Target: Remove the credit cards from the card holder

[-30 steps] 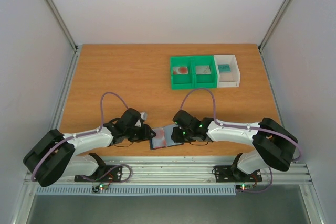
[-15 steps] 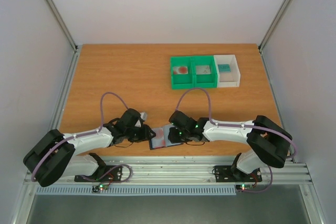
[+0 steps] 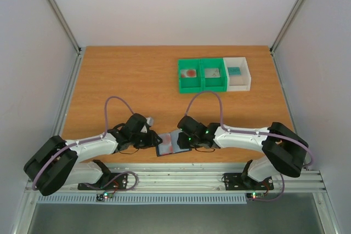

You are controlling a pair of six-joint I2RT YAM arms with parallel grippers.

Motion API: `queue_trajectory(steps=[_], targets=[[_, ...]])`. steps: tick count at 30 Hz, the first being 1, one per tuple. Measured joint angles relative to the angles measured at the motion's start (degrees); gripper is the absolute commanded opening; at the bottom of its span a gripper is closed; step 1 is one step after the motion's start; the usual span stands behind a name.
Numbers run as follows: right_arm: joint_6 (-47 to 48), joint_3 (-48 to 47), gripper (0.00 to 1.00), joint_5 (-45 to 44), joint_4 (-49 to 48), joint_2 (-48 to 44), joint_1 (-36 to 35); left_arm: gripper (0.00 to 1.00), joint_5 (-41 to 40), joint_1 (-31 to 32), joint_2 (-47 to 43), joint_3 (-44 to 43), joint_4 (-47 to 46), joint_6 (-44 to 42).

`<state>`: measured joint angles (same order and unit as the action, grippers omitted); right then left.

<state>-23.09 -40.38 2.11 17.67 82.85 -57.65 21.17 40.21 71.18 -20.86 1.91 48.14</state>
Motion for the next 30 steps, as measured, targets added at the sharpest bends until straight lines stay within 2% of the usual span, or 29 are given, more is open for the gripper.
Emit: queue_trajectory(steps=[2,7,9,13,16,22,26,30], targets=[[-0.04,0.00,0.33,-0.11,0.11,1.27,-0.13,0.28,-0.02,0.00,0.00,0.00,0.13,-0.13],[-0.26,0.00,0.20,-0.13,-0.13,2.84,-0.33,0.27,-0.02,0.02,-0.28,0.00,0.68,-0.15],[-0.52,-0.07,0.18,-1.03,0.31,2.84,-0.66,0.27,-0.02,0.02,-1.07,-0.02,1.20,-0.15],[-1.40,-1.55,0.19,-5.81,5.42,2.54,-3.02,0.27,0.02,0.04,-2.97,-0.20,2.19,-0.13],[-2.38,-2.54,0.23,-8.63,9.20,1.38,-4.59,0.28,0.09,0.04,-3.74,-0.70,2.36,-0.09],[-3.04,-5.92,0.31,-12.28,15.43,-1.90,-6.95,0.40,0.59,0.04,-4.44,-1.01,2.34,0.83],[-2.49,-6.49,0.31,-11.61,14.43,-4.50,-7.34,0.45,1.44,0.04,-5.25,-0.98,1.75,2.25],[-1.40,-6.49,0.25,-9.49,10.62,-4.31,-7.37,0.48,2.78,0.04,-4.94,-0.31,-1.03,3.61]])
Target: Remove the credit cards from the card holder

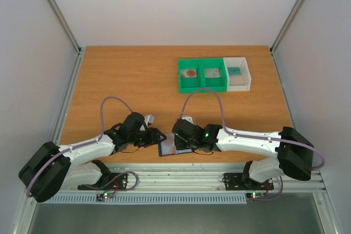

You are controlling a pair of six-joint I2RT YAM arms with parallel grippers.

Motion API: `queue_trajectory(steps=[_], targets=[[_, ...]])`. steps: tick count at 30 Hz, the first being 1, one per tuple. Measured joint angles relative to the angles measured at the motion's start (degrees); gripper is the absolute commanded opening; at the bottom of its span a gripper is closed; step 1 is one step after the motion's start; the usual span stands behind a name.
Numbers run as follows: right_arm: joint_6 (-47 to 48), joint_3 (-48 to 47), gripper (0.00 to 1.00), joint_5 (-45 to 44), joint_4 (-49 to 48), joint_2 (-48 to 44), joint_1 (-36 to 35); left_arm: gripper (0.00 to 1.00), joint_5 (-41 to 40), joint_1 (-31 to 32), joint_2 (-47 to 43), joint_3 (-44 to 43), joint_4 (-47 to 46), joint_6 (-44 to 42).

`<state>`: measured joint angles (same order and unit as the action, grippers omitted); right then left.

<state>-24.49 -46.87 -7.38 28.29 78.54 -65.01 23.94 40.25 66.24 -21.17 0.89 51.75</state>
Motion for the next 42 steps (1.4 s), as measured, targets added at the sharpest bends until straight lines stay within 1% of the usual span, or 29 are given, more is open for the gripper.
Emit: queue_trajectory(steps=[5,12,20,27,34,39,42], targets=[[1.05,0.00,0.25,2.36,-4.74,3.58,0.02,0.50,1.51,0.00,2.34,1.73,-4.66,2.10],[1.66,0.37,0.23,4.72,-9.86,8.68,0.35,0.51,2.14,0.00,4.11,2.56,-6.95,3.39],[1.60,3.58,0.14,5.64,-13.81,10.51,0.83,0.49,2.19,0.00,4.11,2.56,-7.69,3.37],[0.83,6.43,0.01,6.01,-18.93,11.52,1.09,0.51,2.12,0.00,4.09,2.56,-7.54,3.32],[-0.15,8.37,0.01,6.12,-22.62,11.08,1.20,0.59,1.07,0.00,3.10,2.49,-5.62,2.67],[-0.79,9.22,0.01,6.75,-24.41,10.95,1.57,0.61,-0.11,0.00,1.81,1.49,-2.19,1.36],[-1.22,9.79,0.01,7.15,-25.79,10.95,1.81,0.62,0.09,0.00,1.11,1.31,-2.27,1.14]])
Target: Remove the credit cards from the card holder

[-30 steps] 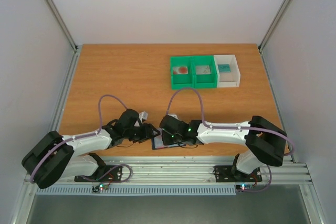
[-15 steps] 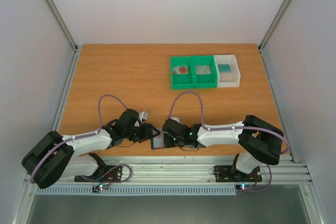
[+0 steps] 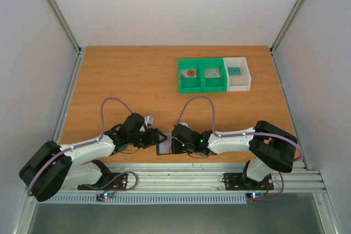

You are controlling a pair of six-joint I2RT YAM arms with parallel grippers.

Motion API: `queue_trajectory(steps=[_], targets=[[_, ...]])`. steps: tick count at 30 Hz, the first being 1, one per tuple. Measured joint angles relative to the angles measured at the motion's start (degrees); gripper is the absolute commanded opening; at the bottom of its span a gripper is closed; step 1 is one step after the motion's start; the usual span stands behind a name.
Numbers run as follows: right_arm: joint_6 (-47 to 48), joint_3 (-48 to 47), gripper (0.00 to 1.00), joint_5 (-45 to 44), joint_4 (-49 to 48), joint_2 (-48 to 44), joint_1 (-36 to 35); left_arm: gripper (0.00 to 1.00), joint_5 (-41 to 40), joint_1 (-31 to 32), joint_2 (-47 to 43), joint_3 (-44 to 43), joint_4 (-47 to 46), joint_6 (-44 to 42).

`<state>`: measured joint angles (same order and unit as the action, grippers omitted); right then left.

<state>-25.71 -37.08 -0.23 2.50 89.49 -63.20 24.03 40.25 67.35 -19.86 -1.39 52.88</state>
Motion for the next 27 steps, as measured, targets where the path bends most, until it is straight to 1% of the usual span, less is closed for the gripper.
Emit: queue_trajectory(steps=[9,27], targets=[[-0.66,1.07,0.01,0.37,-2.12,-0.24,0.26,0.62,0.22,0.00,0.04,0.02,-0.72,0.52],[-1.42,1.75,0.01,0.52,-3.50,-0.31,0.37,0.63,1.05,0.00,3.43,0.02,-3.45,0.68]])
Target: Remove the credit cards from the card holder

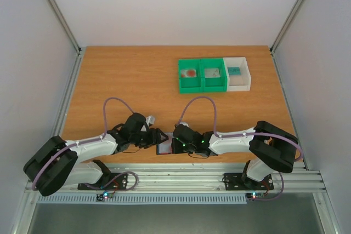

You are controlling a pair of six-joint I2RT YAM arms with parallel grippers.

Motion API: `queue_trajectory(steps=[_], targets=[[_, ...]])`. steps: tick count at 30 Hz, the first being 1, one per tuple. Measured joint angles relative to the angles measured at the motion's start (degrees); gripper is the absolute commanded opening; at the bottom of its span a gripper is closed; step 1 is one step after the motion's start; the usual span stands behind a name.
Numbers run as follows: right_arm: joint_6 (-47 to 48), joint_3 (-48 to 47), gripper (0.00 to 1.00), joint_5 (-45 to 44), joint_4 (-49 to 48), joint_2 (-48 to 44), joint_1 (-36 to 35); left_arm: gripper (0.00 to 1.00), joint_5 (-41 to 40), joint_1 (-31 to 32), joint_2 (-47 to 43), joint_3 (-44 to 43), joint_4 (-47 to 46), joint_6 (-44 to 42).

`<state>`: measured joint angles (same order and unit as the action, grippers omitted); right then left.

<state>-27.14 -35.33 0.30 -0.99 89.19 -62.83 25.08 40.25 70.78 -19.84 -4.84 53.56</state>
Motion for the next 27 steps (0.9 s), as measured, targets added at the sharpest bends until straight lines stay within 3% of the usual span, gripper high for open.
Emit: queue_trajectory(steps=[27], targets=[[-1.14,1.53,0.01,0.87,-2.91,-0.26,0.22,0.68,0.00,0.00,-1.09,0.02,-1.27,1.75]])
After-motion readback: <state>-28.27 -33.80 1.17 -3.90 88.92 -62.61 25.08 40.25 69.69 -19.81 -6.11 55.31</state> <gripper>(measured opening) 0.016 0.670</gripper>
